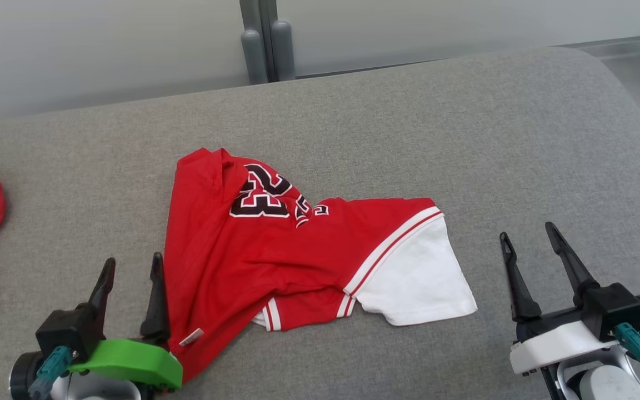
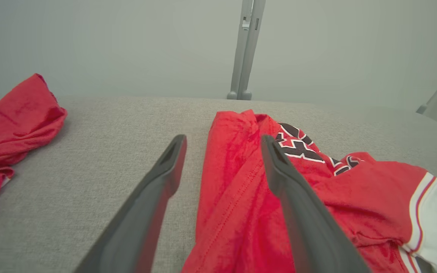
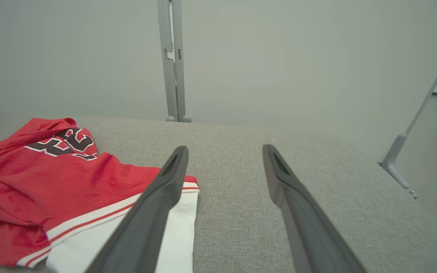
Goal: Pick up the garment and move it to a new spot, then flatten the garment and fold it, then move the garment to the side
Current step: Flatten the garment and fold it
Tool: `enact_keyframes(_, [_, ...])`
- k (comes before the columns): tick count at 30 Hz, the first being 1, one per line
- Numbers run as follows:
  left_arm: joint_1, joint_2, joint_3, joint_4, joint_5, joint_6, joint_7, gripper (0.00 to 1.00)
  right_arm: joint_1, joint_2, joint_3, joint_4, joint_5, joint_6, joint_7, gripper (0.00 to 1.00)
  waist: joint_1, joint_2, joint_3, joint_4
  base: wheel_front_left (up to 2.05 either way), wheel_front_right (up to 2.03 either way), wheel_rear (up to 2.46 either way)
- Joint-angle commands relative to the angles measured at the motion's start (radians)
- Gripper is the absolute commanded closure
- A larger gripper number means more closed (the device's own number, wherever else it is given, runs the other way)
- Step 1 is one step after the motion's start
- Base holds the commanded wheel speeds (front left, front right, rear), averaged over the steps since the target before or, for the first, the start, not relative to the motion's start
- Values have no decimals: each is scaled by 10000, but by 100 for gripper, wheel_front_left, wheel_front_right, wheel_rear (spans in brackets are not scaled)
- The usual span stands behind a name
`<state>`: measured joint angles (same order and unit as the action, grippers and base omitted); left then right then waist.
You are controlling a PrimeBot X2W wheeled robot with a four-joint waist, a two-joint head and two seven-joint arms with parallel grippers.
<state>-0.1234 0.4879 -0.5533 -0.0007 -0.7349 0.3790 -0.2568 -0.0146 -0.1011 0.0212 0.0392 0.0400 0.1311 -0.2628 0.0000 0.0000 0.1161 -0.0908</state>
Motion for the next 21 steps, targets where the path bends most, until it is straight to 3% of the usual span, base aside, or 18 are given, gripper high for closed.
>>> enact_keyframes(1, [251, 1, 187, 4, 152, 46, -54, 0, 155, 18, -10, 62, -63, -7, -30, 0, 0, 0, -126, 93, 0, 0, 0])
enact_keyframes(5, [1006, -252, 977, 121, 545, -136, -86, 0, 395, 3, -70, 182, -91, -7, -30, 0, 0, 0, -280, 202, 0, 0, 0])
enact_keyframes(13, [1974, -1041, 2411, 847, 1793, -1604, -84, 0, 816, 50, -333, 495, -59, -7, -30, 0, 0, 0, -454, 390, 0, 0, 0])
enact_keyframes(21, [2491, -1697, 3726, 1404, 2674, -2757, -84, 0, 876, 64, -585, 840, -152, -7, -30, 0, 0, 0, -585, 413, 0, 0, 0])
